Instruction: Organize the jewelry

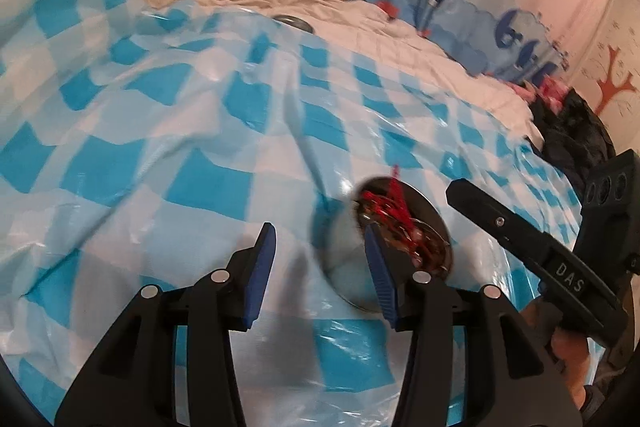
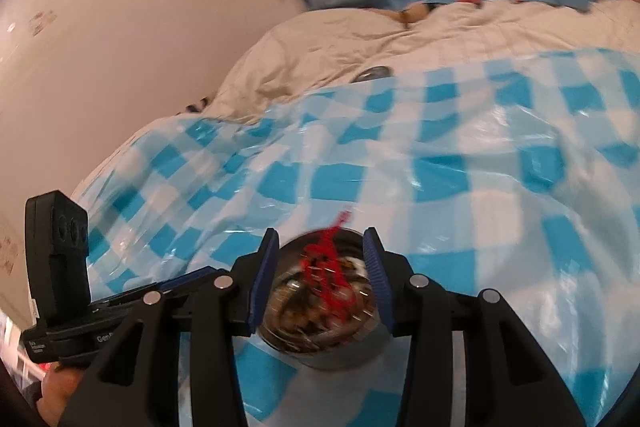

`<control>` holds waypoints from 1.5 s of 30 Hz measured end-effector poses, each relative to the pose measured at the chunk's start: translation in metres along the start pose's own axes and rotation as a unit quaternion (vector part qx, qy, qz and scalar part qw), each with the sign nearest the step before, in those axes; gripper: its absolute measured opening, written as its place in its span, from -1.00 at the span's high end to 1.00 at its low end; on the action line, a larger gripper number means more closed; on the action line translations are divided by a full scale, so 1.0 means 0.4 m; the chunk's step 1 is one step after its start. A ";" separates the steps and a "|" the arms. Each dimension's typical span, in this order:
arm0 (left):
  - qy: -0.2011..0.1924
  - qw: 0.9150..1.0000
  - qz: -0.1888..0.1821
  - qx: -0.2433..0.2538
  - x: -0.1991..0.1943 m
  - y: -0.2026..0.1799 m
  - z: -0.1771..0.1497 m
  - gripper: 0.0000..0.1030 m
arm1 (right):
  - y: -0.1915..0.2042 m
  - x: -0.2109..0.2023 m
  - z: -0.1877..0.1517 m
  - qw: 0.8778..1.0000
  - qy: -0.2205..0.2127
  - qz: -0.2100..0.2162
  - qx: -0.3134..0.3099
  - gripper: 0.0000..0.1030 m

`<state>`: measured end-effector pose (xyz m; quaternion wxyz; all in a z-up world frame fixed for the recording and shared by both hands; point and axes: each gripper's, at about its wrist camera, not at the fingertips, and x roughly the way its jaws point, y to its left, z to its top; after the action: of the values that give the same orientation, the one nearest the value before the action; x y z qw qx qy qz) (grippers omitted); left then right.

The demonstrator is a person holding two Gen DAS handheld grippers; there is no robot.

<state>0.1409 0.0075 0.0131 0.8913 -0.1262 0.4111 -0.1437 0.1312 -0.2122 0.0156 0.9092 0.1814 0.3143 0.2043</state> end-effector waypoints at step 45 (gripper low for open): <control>0.032 0.994 -0.098 0.048 0.002 -0.076 -0.086 -0.23 | -0.036 0.013 -0.077 0.980 0.089 0.126 0.129 -0.53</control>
<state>0.1105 -0.0246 0.0013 0.8644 -0.1186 0.4175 -0.2539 0.1187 -0.2158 -0.0162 0.8135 0.3162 0.3923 0.2905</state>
